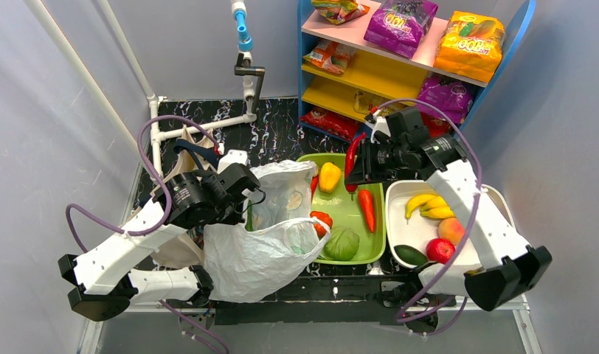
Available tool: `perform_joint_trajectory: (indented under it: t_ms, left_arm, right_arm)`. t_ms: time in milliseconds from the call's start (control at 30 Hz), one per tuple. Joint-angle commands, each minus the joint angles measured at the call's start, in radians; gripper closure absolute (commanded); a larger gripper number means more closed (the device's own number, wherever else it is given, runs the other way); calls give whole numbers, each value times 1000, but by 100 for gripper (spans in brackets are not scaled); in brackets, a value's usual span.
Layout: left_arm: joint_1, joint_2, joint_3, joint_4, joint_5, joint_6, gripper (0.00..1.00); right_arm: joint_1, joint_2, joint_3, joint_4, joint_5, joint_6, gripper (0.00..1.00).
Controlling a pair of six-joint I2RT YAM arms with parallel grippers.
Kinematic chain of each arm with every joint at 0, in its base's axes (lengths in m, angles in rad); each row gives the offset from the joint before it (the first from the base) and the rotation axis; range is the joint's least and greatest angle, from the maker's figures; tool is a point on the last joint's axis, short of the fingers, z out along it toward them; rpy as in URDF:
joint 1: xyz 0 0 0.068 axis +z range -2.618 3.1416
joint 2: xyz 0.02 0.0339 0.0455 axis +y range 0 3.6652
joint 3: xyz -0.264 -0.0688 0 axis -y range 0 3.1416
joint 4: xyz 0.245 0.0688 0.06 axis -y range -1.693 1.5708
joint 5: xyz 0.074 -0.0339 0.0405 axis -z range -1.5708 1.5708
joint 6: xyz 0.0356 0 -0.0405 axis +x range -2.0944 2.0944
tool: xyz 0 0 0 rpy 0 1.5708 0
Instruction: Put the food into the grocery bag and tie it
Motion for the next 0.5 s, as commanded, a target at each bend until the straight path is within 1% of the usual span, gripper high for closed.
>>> perform_joint_trajectory:
  t_ms: [0,67,133,267,367,467]
  left_arm:
    - [-4,10,36,-3,-2,18,100]
    - [-5,13,39,5,3,27,100]
    - [-4,17,41,10,5,35,100]
    - [-4,34,55,29,13,60,100]
    - [-4,57,79,34,16,75,100]
    - [-5,68,90,43,18,80,100]
  right_arm:
    - [-3,-97,11,19,-250,-6,99]
    - [-1,-116,-1,49,-383,-1,99]
    - [11,-126,-9,50,-450,-5,99]
    - [40,-142,-41,13,-435,-23,99]
    - [62,-158,-63,54,-418,14,99]
    - [115,-147,-58,102,-399,41,99]
